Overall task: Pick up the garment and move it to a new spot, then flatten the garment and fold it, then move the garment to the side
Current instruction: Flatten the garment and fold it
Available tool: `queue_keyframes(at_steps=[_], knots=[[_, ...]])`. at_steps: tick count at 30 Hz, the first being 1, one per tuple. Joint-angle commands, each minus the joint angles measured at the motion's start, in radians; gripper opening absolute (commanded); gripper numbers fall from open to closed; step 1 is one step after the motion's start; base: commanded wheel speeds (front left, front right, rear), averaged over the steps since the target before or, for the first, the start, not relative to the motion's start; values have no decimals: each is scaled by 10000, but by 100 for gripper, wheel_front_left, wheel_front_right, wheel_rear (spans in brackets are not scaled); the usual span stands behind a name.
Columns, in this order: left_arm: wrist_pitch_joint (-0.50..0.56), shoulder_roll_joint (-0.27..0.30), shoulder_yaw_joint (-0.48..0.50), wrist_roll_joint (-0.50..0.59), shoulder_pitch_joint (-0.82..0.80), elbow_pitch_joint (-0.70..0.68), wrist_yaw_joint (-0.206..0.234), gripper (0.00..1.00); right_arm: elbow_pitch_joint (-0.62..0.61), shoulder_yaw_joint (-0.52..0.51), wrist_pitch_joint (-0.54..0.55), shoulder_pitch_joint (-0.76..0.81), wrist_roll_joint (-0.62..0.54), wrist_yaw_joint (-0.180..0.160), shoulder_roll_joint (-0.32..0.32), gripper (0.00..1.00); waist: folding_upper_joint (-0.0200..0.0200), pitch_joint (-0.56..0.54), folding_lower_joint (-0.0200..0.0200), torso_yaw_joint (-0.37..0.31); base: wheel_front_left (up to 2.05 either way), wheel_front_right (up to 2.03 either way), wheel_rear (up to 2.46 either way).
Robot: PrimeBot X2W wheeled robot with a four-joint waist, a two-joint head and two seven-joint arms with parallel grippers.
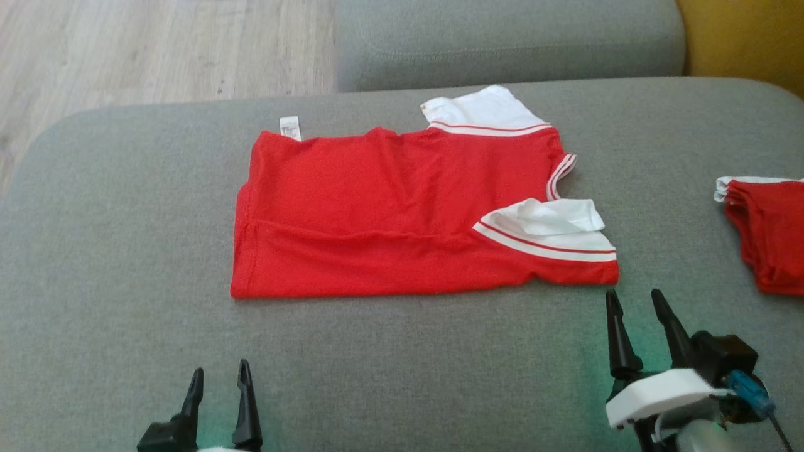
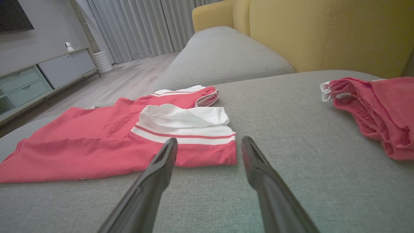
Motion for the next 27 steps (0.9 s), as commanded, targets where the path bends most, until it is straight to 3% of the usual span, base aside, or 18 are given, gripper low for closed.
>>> queue_keyframes(at_steps=[1, 11, 18, 27], knots=[[-53, 112, 260, 25, -191, -374, 72, 100, -240, 267, -108, -187, 59, -7, -30, 100, 0, -114, 3, 18, 0, 0, 0], [-53, 112, 208, -66, -379, -528, 11, 100, 71, 347, -108, -434, 245, -7, -29, 100, 0, 187, 3, -35, 0, 0, 0], [-53, 112, -169, -176, -1093, -573, -141, 100, 1135, 44, -108, -1841, 573, -7, -29, 100, 0, 1252, 3, 61, 0, 0, 0], [-53, 112, -459, -395, -1792, -584, -226, 100, 3487, -503, -108, -2983, -10, -7, -28, 100, 0, 2121, 3, 427, 0, 0, 0]])
